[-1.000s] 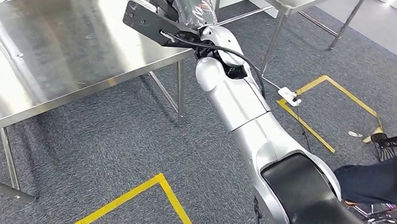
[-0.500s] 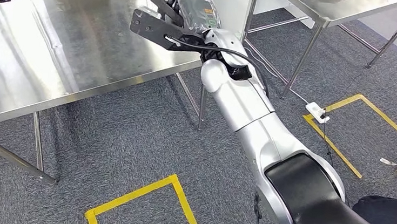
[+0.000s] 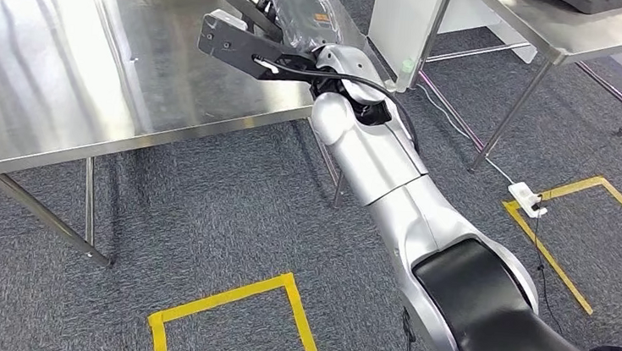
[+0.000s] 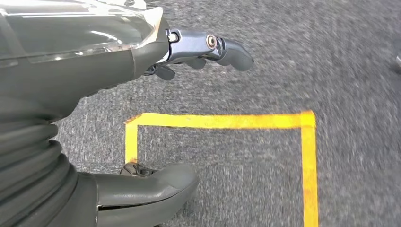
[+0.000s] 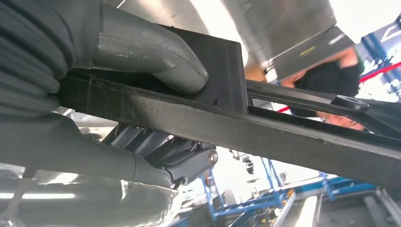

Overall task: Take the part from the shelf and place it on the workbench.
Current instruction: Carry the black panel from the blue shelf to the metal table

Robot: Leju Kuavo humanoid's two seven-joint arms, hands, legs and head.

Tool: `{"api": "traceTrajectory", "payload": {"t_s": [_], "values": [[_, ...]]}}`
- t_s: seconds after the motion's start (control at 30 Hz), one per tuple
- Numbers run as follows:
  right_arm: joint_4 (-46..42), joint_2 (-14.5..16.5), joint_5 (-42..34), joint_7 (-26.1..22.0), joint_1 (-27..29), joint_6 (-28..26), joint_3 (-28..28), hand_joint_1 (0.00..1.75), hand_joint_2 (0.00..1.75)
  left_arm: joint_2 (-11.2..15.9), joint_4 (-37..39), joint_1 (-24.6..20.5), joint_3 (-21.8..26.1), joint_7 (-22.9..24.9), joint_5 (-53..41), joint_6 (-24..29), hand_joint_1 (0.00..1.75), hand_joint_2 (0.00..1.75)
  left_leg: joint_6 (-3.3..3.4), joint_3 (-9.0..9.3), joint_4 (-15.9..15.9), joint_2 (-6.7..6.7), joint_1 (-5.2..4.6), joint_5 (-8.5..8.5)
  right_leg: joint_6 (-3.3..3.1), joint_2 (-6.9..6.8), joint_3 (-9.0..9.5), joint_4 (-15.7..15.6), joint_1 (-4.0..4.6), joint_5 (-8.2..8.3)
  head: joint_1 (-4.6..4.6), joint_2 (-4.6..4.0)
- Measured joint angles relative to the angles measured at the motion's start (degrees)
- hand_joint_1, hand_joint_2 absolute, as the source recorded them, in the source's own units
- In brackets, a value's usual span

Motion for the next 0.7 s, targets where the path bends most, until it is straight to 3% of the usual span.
{"api": "traceTrajectory", "payload": {"t_s": [0.07, 0.13, 0.2, 0.23, 0.27, 0.33, 0.4, 0.47, 0.5, 0.57, 0.63, 0.7], "values": [[-0.01, -0.2, 0.02, 0.0, -0.13, 0.05, -0.04, 1.75, 1.75, -0.09, -0.01, -0.04, 0.01, -0.02, 0.0, 0.01, 0.0, 1.75, 0.73, 0.34, -0.56, -1.03, 0.33, 0.43, 0.07, 2.15, -1.53, 3.41, -0.11, -1.78, 0.05, 0.0], [0.04, -0.64, 0.02, 0.0, -0.1, 0.06, -0.08, 1.75, 1.75, -0.16, -0.02, -0.19, 0.02, -0.02, -0.02, 0.01, 0.0, 1.75, 1.09, 0.35, -0.64, -2.26, 0.42, 0.54, -0.22, 4.16, -5.17, 10.96, -0.42, -4.83, 0.07, 0.0], [0.15, -1.01, 0.04, 0.0, 0.12, 0.08, -0.09, 1.75, 1.75, -0.26, -0.01, -0.18, 0.02, 0.02, -0.04, 0.0, 0.0, 1.75, 1.14, 0.34, -0.6, -3.72, 0.42, 0.53, 0.12, 4.56, -8.02, 16.3, -0.55, -6.25, 0.08, 0.0], [0.19, -1.16, 0.07, -0.01, 0.19, 0.08, -0.1, 1.75, 1.75, -0.31, -0.01, -0.14, 0.02, 0.07, -0.07, -0.01, 0.0, 1.75, 1.12, 0.35, -0.57, -4.47, 0.43, 0.53, 0.56, 4.65, -8.02, 15.89, -0.58, -5.66, 0.08, 0.0], [0.22, -1.26, 0.11, -0.04, 0.15, 0.08, -0.11, 1.75, 1.75, -0.35, 0.0, -0.13, 0.02, 0.12, -0.09, -0.01, 0.0, 1.75, 1.08, 0.36, -0.5, -5.18, 0.44, 0.52, 1.08, 4.84, -6.88, 13.1, -0.68, -4.23, 0.08, 0.0], [0.25, -1.43, 0.2, -0.18, -0.08, 0.07, -0.15, 1.75, 1.75, -0.38, -0.01, -0.19, 0.02, 0.26, -0.13, -0.01, 0.0, 1.75, 0.77, 0.26, -0.22, -6.45, 0.38, 0.4, 1.85, 6.29, -3.1, 4.84, -1.05, -0.8, 0.08, 0.0], [0.38, -1.46, 0.25, -0.41, -0.27, 0.03, -0.17, 1.75, 1.75, -0.37, -0.02, -0.23, 0.02, 0.36, -0.16, 0.01, 0.0, 1.75, 0.23, -0.02, 0.04, -7.39, 0.28, 0.34, 1.65, 7.22, -1.02, 0.41, -1.23, 0.86, 0.03, 0.0], [0.62, -1.41, 0.38, -0.75, -0.38, -0.1, -0.2, 1.75, 1.75, -0.33, -0.01, -0.16, 0.02, 0.46, -0.17, 0.04, 0.0, 1.75, -0.46, -0.25, -0.06, -8.03, 0.42, 0.47, 0.84, 6.55, -0.87, 0.07, -1.15, 1.07, 0.01, 0.0], [0.72, -1.35, 0.52, -1.1, -0.46, -0.24, -0.21, 1.75, 1.75, -0.29, -0.01, -0.11, 0.02, 0.53, -0.17, 0.07, 0.0, 1.75, -0.79, -0.41, 0.04, -7.65, 0.51, 0.35, 0.45, 6.21, -0.78, -0.05, -1.22, 1.19, 0.01, 0.0], [0.89, -1.24, 0.74, -2.09, -0.77, -0.79, -0.22, 1.75, 1.75, -0.2, -0.02, -0.19, 0.02, 0.63, -0.15, 0.14, 0.0, 1.75, -1.37, -1.65, 2.59, -5.34, 0.53, -1.3, -0.47, 5.6, -0.58, -0.37, -1.52, 1.38, -0.14, 0.0], [1.1, -1.17, 0.74, -2.82, -1.04, -1.29, -0.22, 1.75, 1.75, -0.19, -0.02, -0.42, 0.02, 0.73, -0.14, 0.15, 0.0, 1.75, -1.85, -4.96, 9.53, -2.84, 0.68, -4.7, -1.05, 5.03, -0.47, -0.4, -1.46, 1.32, -0.28, 0.0], [1.44, -1.18, 0.74, -3.05, -1.05, -1.43, -0.22, 1.75, 1.75, -0.2, -0.02, -0.53, 0.02, 0.81, -0.12, 0.14, 0.0, 1.75, -2.21, -8.16, 15.69, -2.15, 0.96, -6.63, -1.22, 4.44, -0.41, -0.39, -1.31, 1.23, -0.27, 0.0]]}}
